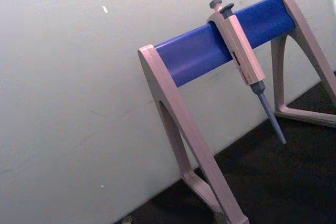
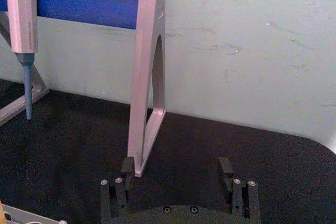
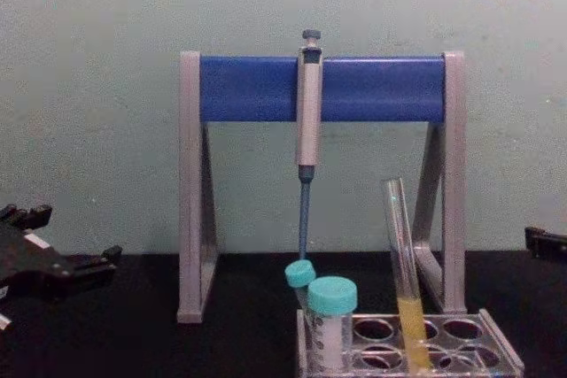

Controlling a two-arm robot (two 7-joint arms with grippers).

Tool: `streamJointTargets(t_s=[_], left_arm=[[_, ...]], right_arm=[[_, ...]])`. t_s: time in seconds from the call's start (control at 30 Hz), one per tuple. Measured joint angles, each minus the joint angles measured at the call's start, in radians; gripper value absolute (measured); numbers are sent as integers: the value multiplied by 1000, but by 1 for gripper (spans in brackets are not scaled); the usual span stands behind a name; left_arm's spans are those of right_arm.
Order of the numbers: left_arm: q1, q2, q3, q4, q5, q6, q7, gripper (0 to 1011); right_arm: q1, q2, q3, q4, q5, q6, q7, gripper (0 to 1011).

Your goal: Pick up the test tube from the test tube rack, shake it, then place it back into the test tube rack.

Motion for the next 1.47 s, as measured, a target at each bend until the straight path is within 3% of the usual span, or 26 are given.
streamJointTargets(t_s=[1.47], left_arm=[[0,0,0,0,0,0,0,1001]], right_arm=[[0,0,0,0,0,0,0,1000]])
